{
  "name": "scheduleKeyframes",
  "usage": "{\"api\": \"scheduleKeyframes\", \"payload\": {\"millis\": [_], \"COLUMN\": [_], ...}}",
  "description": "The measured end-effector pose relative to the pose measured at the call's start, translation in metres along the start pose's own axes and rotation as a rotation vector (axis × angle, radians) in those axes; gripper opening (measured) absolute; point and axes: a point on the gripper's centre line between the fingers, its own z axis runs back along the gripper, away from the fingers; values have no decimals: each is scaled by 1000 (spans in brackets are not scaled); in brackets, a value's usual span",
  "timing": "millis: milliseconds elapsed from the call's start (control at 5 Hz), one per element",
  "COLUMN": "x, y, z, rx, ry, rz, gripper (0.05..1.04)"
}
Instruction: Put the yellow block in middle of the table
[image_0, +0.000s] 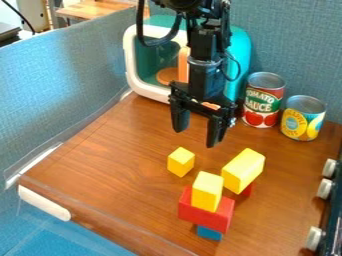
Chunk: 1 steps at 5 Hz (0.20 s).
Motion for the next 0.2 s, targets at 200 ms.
{"api": "scheduleKeyframes", "payload": {"millis": [200], "x": [-2], "y": [-2], "z": [16], "rx": [-1], "ry": [-30], "rz": [5], "gripper": [1000]}}
